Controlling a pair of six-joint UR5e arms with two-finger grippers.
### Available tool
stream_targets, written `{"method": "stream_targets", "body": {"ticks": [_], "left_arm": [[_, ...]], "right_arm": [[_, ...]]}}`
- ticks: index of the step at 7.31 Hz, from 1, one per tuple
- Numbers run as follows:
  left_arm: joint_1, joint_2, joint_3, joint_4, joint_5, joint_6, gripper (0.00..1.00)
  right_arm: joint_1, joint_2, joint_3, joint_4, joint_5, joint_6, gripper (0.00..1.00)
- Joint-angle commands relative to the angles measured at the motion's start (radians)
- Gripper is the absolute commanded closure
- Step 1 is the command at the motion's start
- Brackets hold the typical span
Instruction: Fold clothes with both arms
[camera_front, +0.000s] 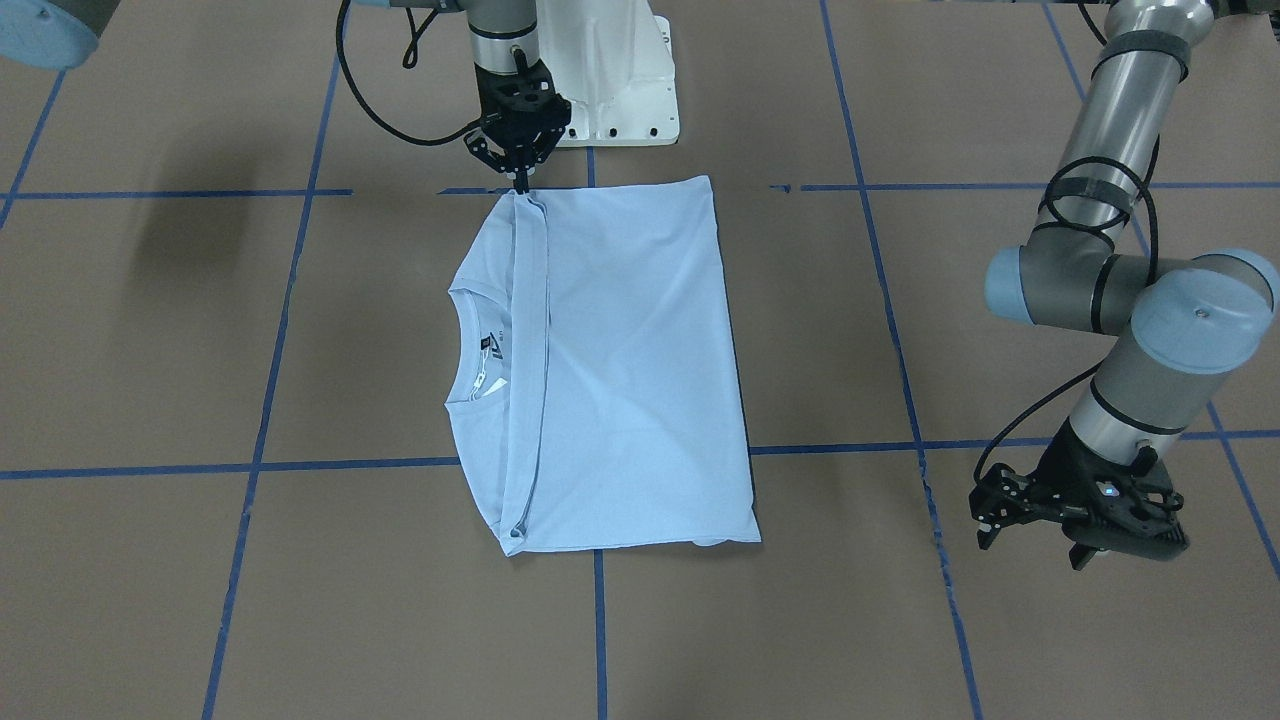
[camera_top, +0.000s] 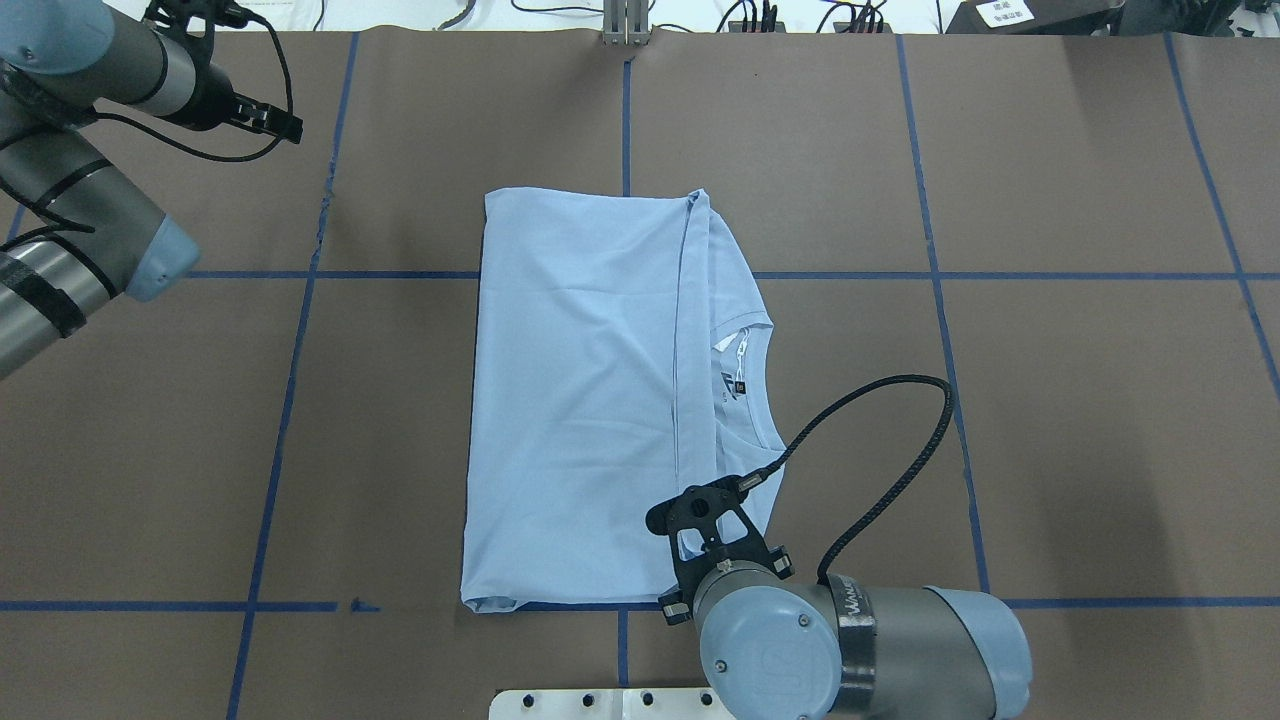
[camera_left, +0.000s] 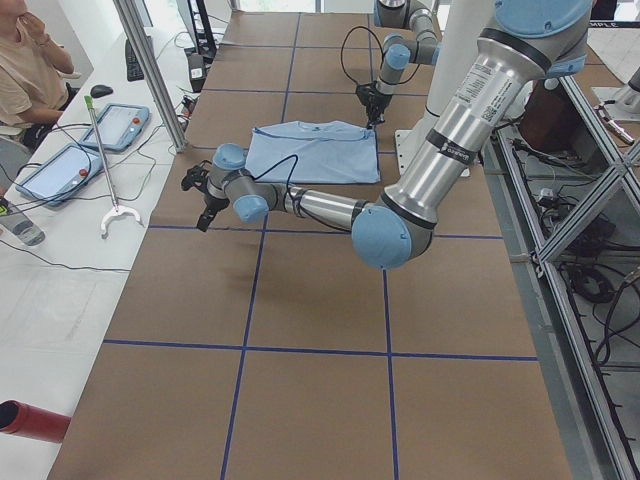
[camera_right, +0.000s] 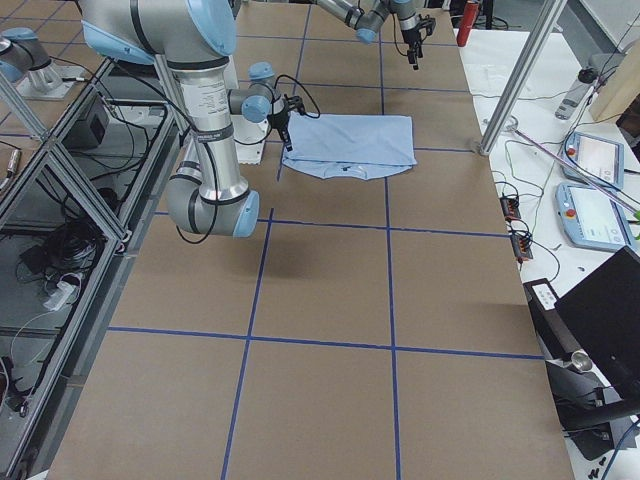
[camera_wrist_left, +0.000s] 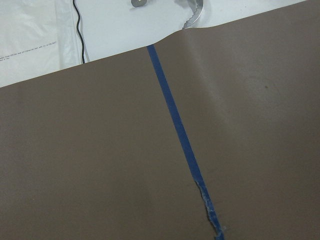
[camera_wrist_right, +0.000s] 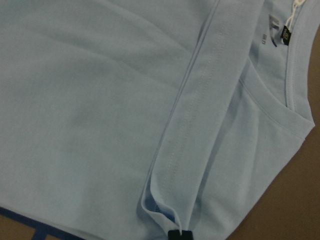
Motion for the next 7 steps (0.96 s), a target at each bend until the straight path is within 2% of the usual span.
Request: {"method": "stream_targets", "body": {"ticks": [1, 4, 5, 7], "left_arm": [[0.000, 0.000, 0.000, 0.000, 0.000, 0.000, 0.00], [0.000, 0.000, 0.000, 0.000, 0.000, 0.000, 0.00], [0.000, 0.000, -0.002, 0.000, 0.000, 0.000, 0.00], [0.000, 0.000, -0.003, 0.000, 0.000, 0.000, 0.00]], "right_arm": [[-0.046, -0.051, 0.036, -0.006, -0.002, 0.188, 1.00], [-0.105, -0.078, 0.036, -0.008, -0.011, 0.345, 1.00], [-0.106, -0.077, 0.033, -0.006, -0.011, 0.346, 0.01], [-0.062, -0.062, 0.035, 0.000, 0.008, 0.282, 0.00]]}}
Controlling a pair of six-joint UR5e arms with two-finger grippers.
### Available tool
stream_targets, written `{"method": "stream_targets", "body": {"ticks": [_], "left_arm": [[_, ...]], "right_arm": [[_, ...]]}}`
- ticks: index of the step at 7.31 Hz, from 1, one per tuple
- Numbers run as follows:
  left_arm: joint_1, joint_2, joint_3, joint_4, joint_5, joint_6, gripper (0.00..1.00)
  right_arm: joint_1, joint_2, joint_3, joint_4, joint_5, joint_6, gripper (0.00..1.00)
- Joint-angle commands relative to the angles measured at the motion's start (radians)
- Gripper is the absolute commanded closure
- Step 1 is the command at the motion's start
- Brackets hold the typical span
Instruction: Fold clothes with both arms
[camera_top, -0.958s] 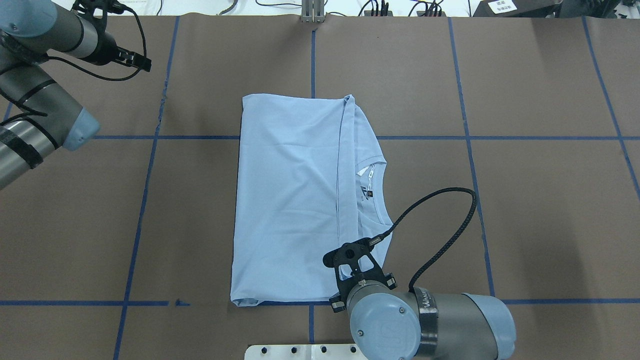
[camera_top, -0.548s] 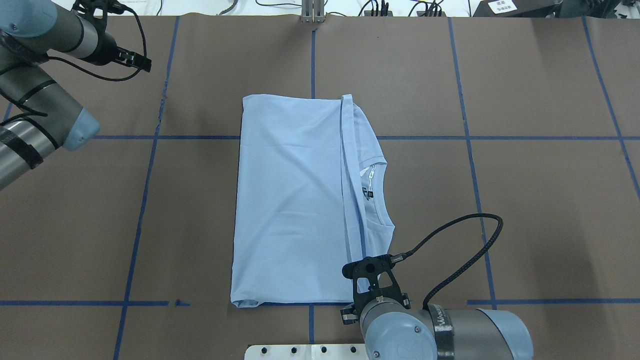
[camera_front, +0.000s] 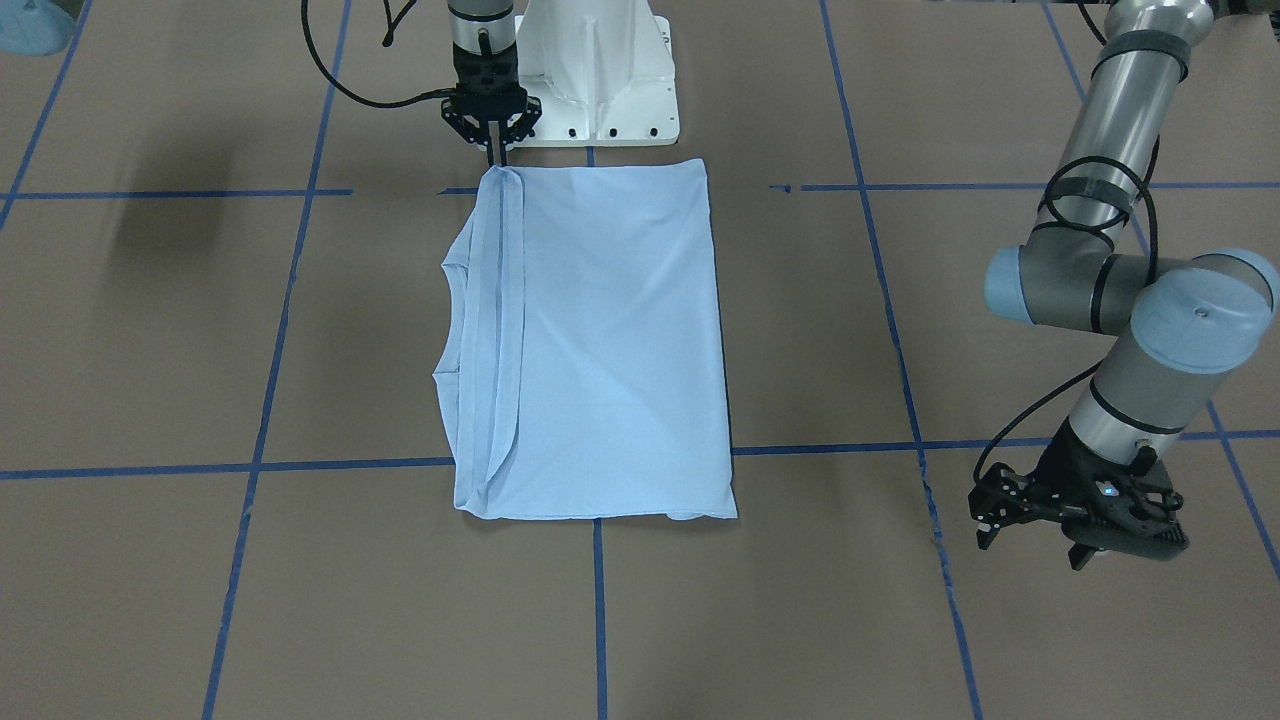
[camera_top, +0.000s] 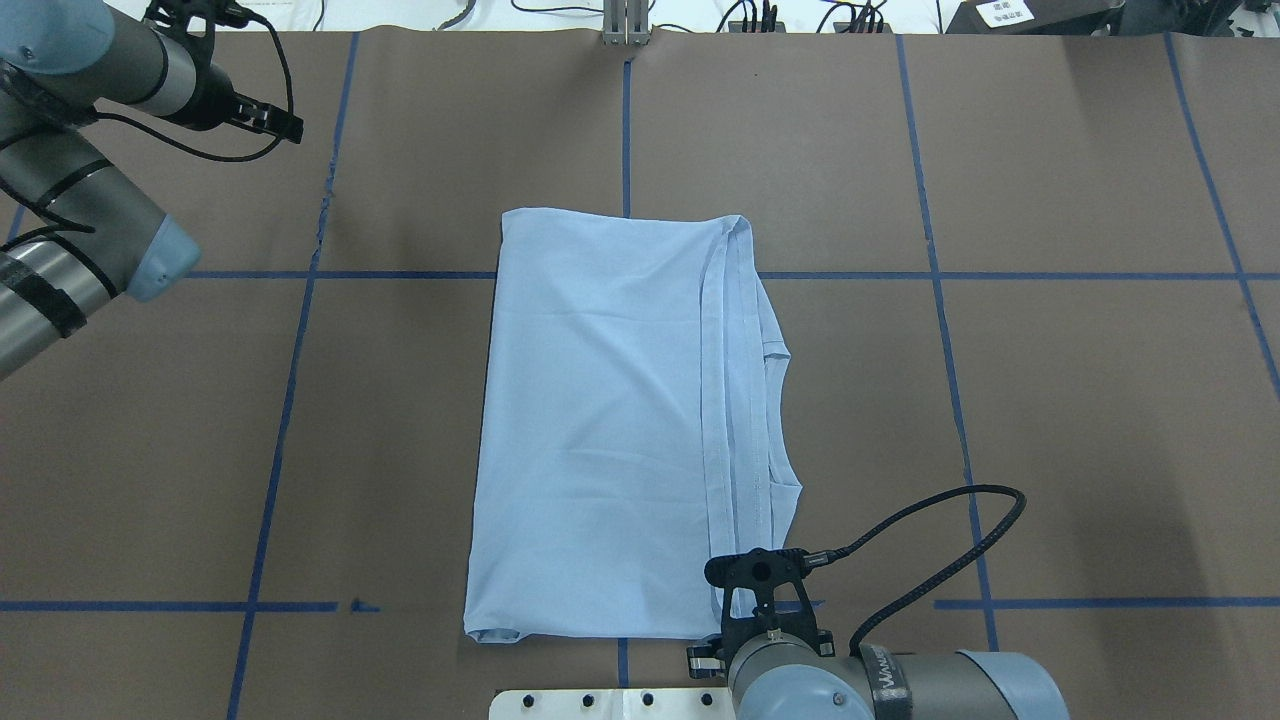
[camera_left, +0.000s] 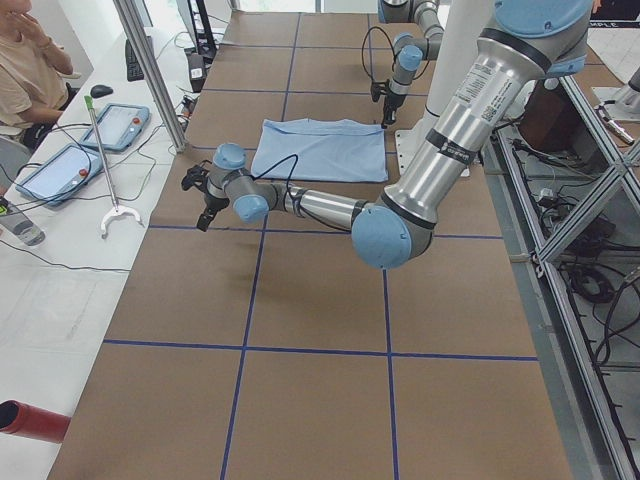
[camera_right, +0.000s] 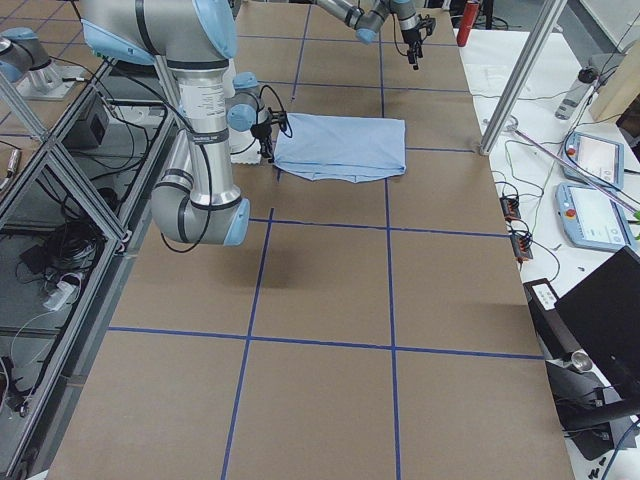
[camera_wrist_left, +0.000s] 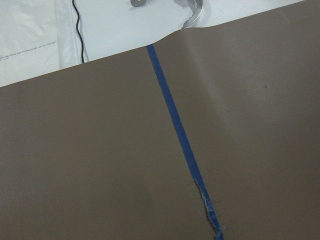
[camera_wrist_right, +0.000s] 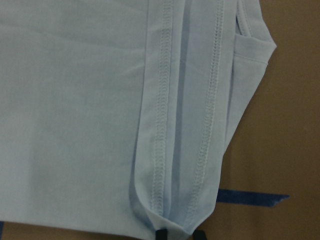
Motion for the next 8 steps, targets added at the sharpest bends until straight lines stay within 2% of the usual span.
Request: {"method": "stream_targets", "body": {"ticks": [1, 3, 4, 6, 8], "left_arm": [[0.002, 0.009, -0.005, 0.000, 0.000, 0.000, 0.00], [0.003, 0.009, -0.005, -0.002, 0.000, 0.000, 0.00], [0.003, 0.009, -0.008, 0.000, 0.000, 0.000, 0.00], [0.003, 0.011, -0.012, 0.000, 0.000, 0.000, 0.00], [0.003, 0.011, -0.012, 0.000, 0.000, 0.000, 0.00]], "right_arm": [[0.049, 0.020, -0.003, 0.006, 0.008, -0.158, 0.00], [0.064, 0.027, -0.014, 0.006, 0.009, -0.187, 0.00], [0.063, 0.027, -0.022, 0.007, 0.008, -0.195, 0.07], [0.063, 0.063, -0.065, 0.007, 0.006, -0.213, 0.59], [0.063, 0.070, -0.068, 0.007, 0.009, -0.219, 0.92]]}}
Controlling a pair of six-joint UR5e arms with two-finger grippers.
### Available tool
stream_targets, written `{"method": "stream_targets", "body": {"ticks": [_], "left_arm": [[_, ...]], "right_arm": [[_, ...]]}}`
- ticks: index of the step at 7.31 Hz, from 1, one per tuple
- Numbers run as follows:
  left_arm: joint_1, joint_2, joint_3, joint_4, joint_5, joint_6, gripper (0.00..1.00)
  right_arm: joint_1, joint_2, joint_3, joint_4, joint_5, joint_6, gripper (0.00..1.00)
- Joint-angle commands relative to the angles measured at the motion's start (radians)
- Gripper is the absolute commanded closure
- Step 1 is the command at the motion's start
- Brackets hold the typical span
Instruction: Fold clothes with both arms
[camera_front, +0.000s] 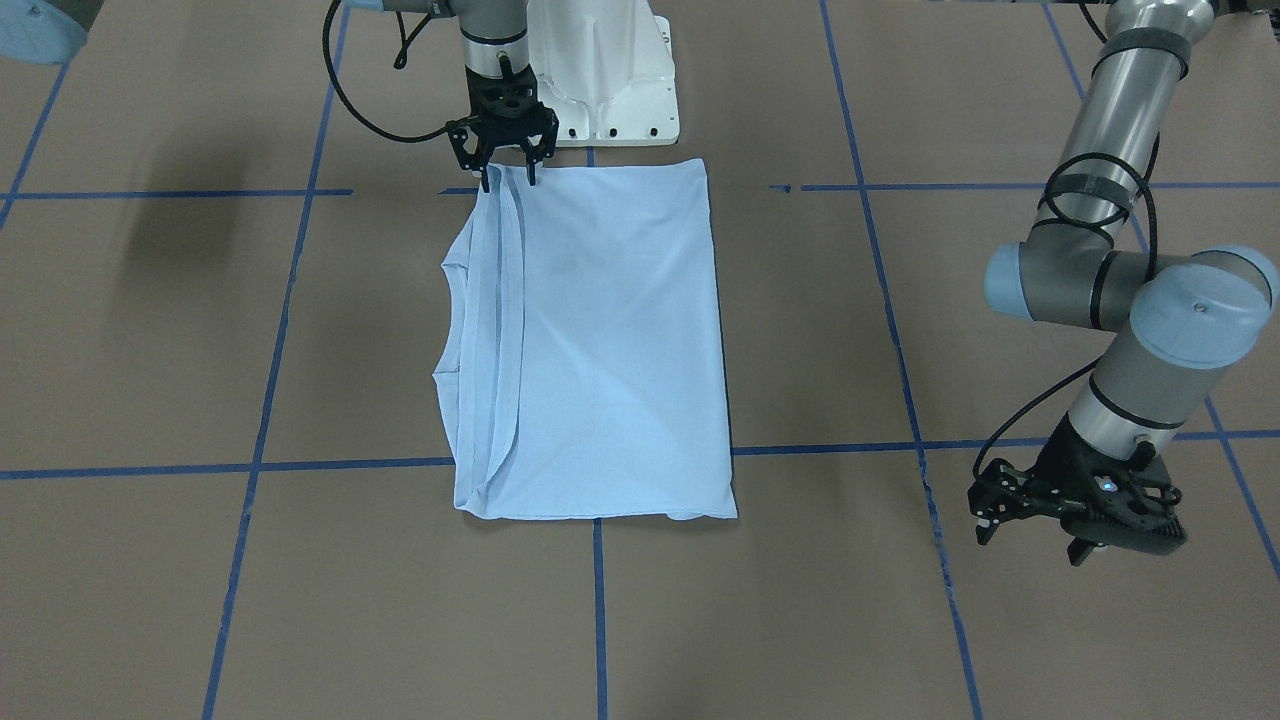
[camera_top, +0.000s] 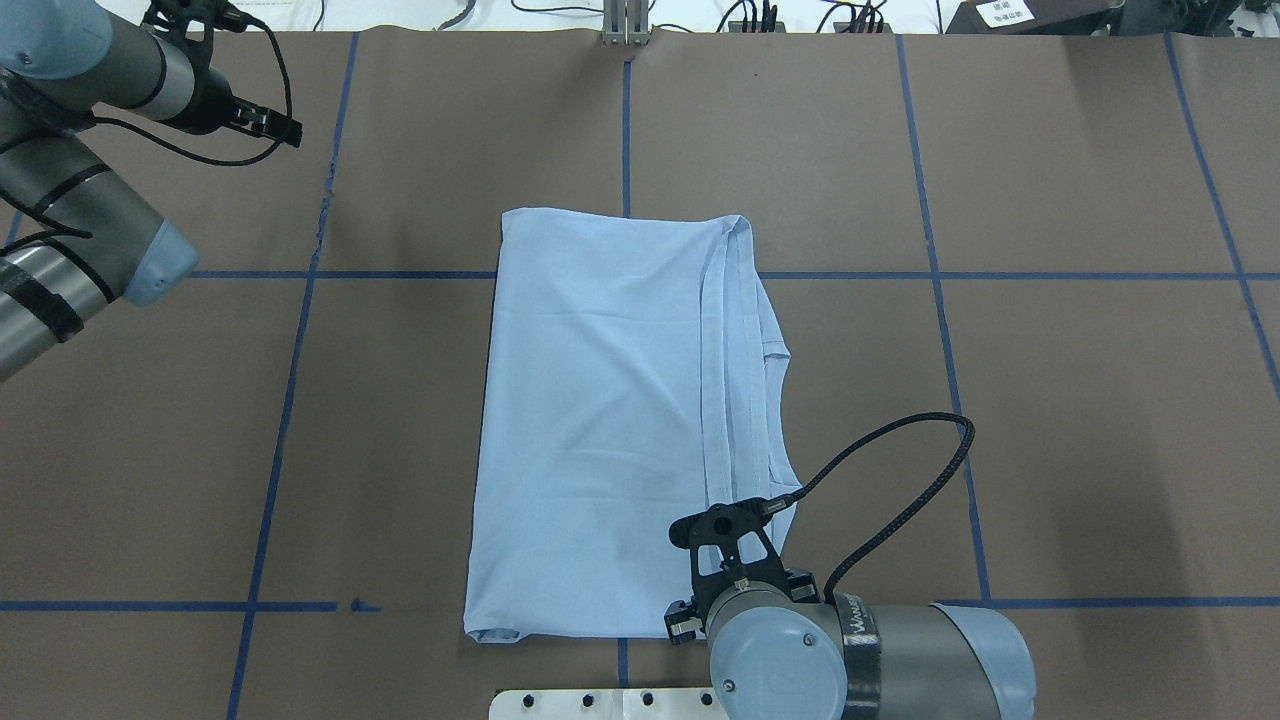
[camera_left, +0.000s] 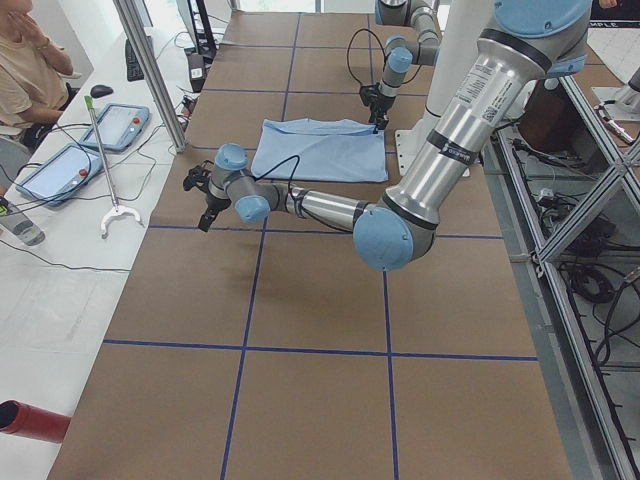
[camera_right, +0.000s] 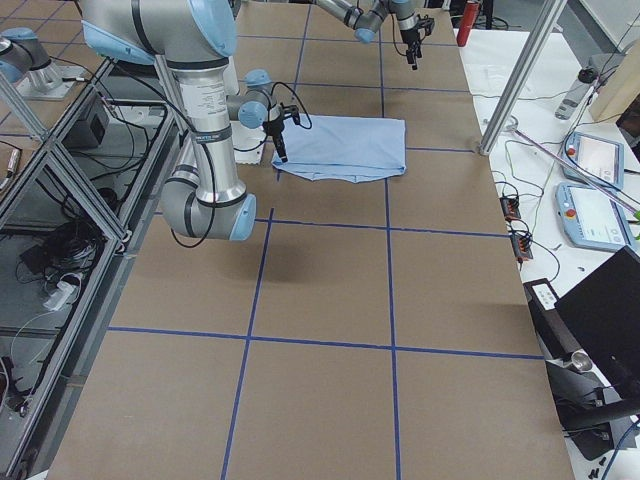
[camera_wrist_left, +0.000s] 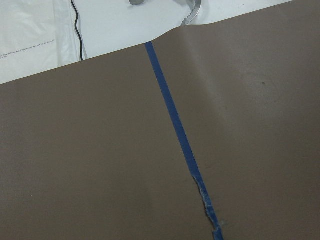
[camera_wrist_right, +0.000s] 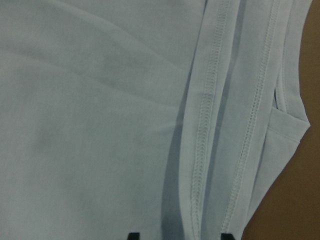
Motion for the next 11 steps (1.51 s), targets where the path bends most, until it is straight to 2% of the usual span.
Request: {"method": "stream_targets", "body": {"ticks": [1, 4, 5, 6, 8, 11], "left_arm": [[0.000, 0.000, -0.001, 0.000, 0.000, 0.000, 0.00], [0.000, 0.000, 0.000, 0.000, 0.000, 0.000, 0.00], [0.000, 0.000, 0.000, 0.000, 0.000, 0.000, 0.00], [0.000, 0.000, 0.000, 0.000, 0.000, 0.000, 0.00], [0.000, 0.000, 0.000, 0.000, 0.000, 0.000, 0.00], [0.000, 0.000, 0.000, 0.000, 0.000, 0.000, 0.00]], "right_arm": [[0.003, 0.006, -0.002, 0.000, 0.002, -0.023, 0.94], [0.015, 0.004, 0.001, 0.000, 0.000, -0.070, 0.94], [0.015, 0.004, 0.003, -0.001, 0.002, -0.068, 1.00], [0.020, -0.005, 0.013, -0.002, 0.000, -0.051, 1.00], [0.022, -0.054, 0.052, -0.005, 0.043, 0.107, 1.00], [-0.015, -0.085, 0.058, -0.006, 0.029, 0.198, 1.00]]}}
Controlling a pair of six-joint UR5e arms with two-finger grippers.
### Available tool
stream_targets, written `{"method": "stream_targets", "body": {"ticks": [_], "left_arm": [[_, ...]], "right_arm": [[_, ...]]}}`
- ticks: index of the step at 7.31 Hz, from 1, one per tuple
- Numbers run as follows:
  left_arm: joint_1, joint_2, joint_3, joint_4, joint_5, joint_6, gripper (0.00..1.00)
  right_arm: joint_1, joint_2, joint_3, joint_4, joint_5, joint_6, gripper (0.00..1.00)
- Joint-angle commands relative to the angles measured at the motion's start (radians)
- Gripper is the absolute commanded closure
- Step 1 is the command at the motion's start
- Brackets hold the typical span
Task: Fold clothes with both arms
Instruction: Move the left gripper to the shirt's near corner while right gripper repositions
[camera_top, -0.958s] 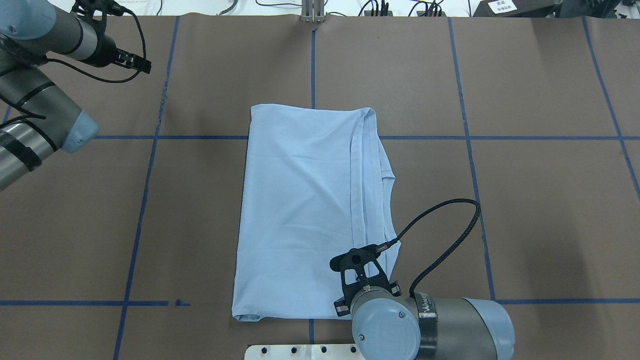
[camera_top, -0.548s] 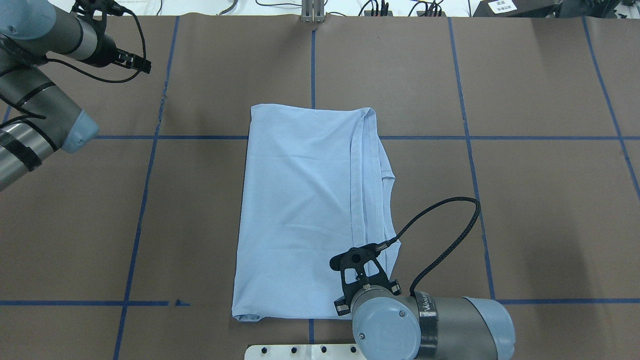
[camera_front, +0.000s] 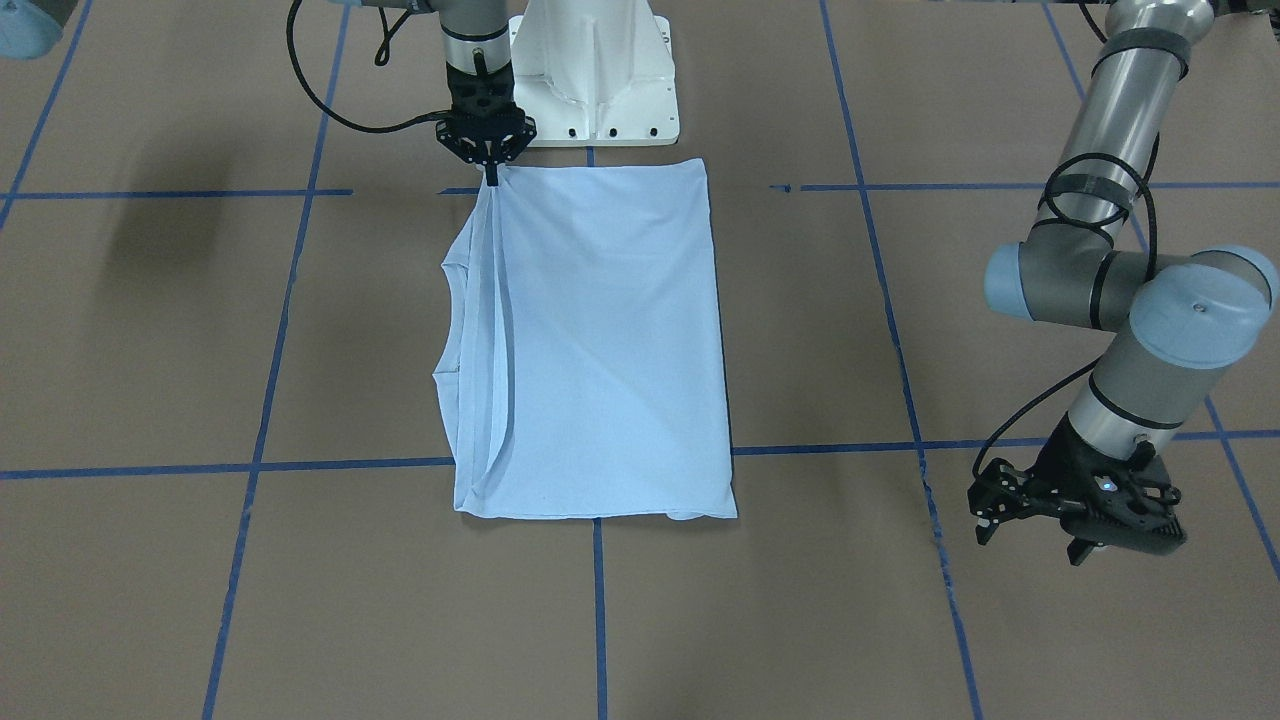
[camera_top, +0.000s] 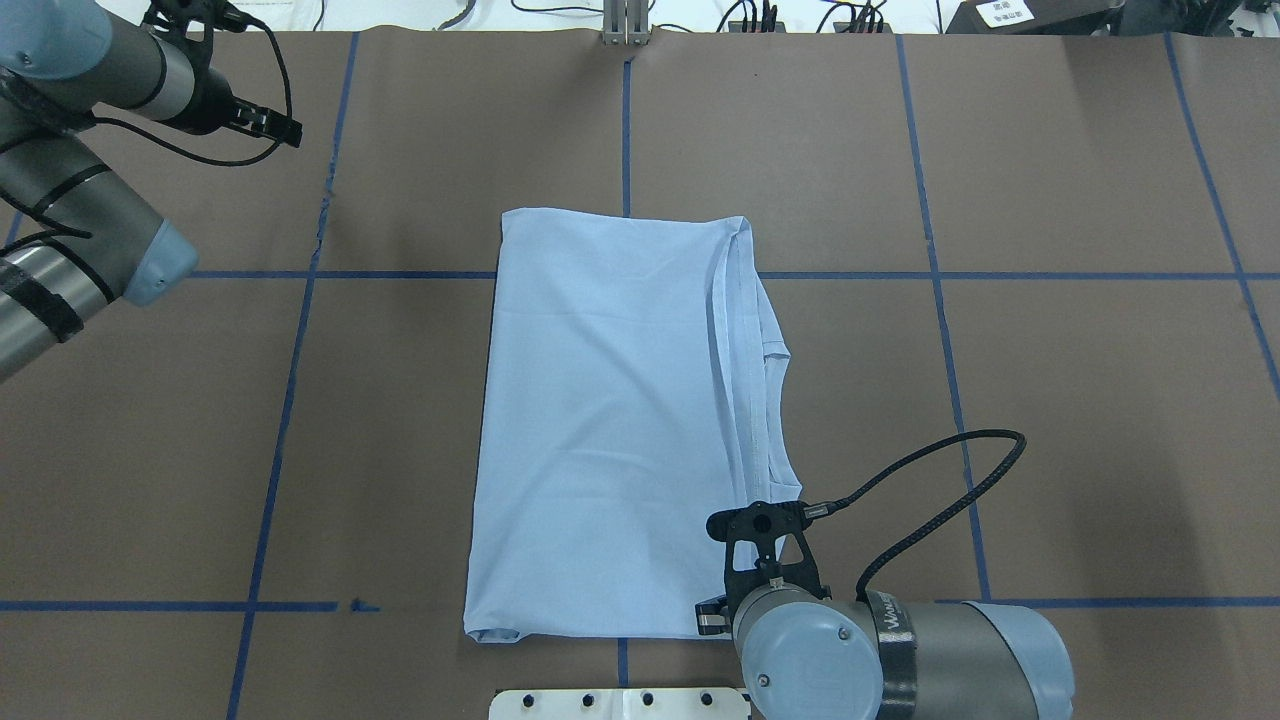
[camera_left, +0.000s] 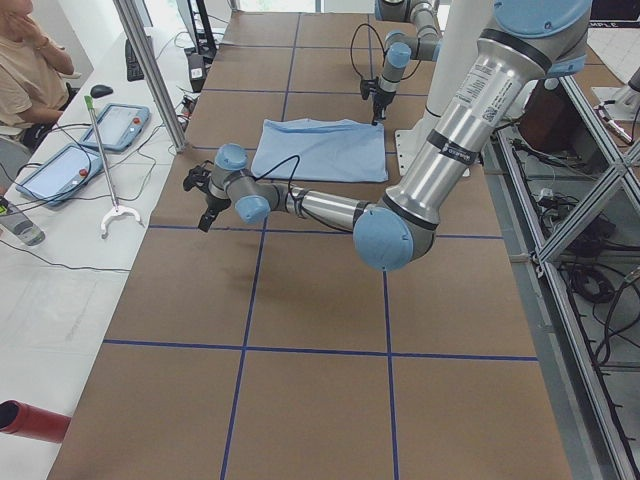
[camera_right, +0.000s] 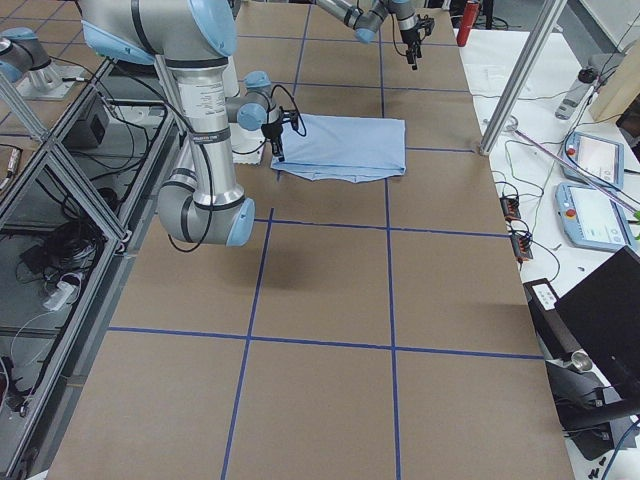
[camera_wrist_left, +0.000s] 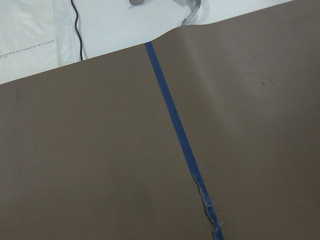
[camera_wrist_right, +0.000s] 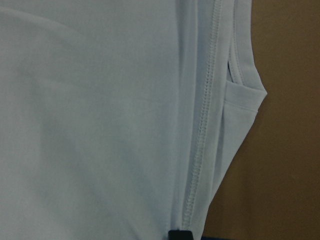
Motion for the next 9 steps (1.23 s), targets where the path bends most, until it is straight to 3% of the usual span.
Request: {"method": "stream_targets", "body": {"ticks": [1, 2, 4, 5, 7, 9], "left_arm": [[0.000, 0.000, 0.000, 0.000, 0.000, 0.000, 0.00], [0.000, 0.000, 0.000, 0.000, 0.000, 0.000, 0.00], [0.000, 0.000, -0.003, 0.000, -0.011, 0.000, 0.00], [-0.002, 0.006, -0.018, 0.003, -0.094, -0.032, 0.00], [0.030, 0.140, -0.243, 0.005, -0.143, -0.254, 0.00], [0.183, 0.336, -0.540, 0.002, -0.132, -0.490, 0.00]], "right_arm": [[-0.015, -0.020, 0.003, 0.002, -0.002, 0.060, 1.00], [-0.018, -0.018, -0.002, 0.003, -0.001, 0.059, 0.01], [0.034, 0.003, 0.009, 0.007, 0.013, 0.010, 0.00], [0.081, 0.008, 0.028, 0.022, 0.028, -0.025, 0.00], [0.135, -0.027, 0.029, 0.225, 0.081, 0.049, 0.00], [0.140, -0.040, 0.027, 0.349, 0.072, 0.252, 0.00]]}}
